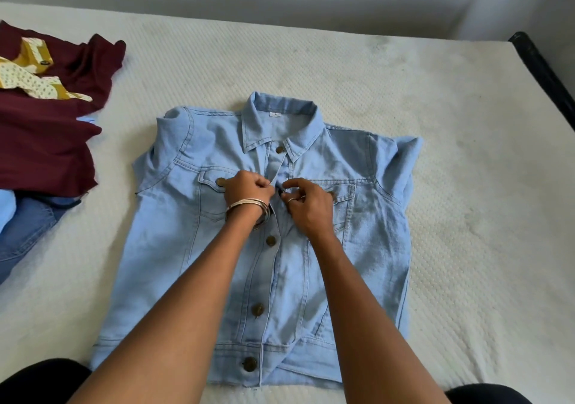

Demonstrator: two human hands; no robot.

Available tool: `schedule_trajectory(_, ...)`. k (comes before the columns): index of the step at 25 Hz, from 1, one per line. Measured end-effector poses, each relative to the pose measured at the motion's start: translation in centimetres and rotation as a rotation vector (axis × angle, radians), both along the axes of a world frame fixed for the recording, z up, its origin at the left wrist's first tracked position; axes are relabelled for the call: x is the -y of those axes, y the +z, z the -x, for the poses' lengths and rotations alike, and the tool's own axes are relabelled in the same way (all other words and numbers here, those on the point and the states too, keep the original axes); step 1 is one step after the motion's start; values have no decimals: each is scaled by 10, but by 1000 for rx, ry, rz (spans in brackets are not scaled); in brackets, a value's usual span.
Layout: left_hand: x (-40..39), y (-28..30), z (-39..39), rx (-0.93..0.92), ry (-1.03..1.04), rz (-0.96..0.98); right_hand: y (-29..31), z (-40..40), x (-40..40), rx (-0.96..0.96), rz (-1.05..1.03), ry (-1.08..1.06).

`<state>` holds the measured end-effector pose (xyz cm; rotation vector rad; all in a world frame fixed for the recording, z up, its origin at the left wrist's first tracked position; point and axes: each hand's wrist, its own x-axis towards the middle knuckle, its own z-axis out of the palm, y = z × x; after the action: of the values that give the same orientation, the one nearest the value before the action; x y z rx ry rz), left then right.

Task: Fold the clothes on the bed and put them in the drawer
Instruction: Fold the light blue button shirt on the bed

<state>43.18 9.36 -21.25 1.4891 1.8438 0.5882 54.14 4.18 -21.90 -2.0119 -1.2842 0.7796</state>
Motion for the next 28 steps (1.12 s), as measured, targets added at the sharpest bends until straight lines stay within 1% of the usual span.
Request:
schedule_trajectory(2,2,-2,6,189,189,96,1,8,-3,137,4,54)
schedule_trajectory(4,5,-5,10,421,315,208,-3,14,-4,149,-27,23)
schedule_trajectory(5,6,-8,11,498,336,242,-5,15,-3,118,-59,-8)
schedule_trajectory(7,7,-9,13,542,297,265,-4,19,0,79,-118,-51)
schedule_trajectory(9,8,-8,13,542,227,251,3,22,-2,57,-183,-81)
schedule_trajectory(10,9,-4,13,545,201,236,7,25,-3,15,-181,-118)
schedule_trajectory(14,12,5,13,519,126,160,13,29,-11,-280,-37,-311)
schedule_trajectory(16,12,9,16,454,60,103,13,28,-10,-340,-3,-357)
schedule_trajectory(18,15,15,17,401,-7,84,20,25,-3,-457,10,-381)
schedule_trajectory(19,15,18,17,344,-48,79,26,23,1,-534,26,-375)
schedule_trajectory(21,17,25,14,157,-116,14,36,20,5,-622,72,-352)
schedule_trajectory(22,20,27,12,82,-122,-26,39,18,3,-607,95,-342)
schedule_trajectory(23,22,29,8,53,-101,-62,40,15,-2,-554,109,-342)
schedule_trajectory(26,28,32,1,39,-21,-104,42,15,-14,-260,104,-276)
schedule_trajectory(27,28,33,1,56,-7,-85,40,17,-16,-179,106,-238)
schedule_trajectory(28,25,36,3,81,10,-54,39,19,-16,-147,102,-214)
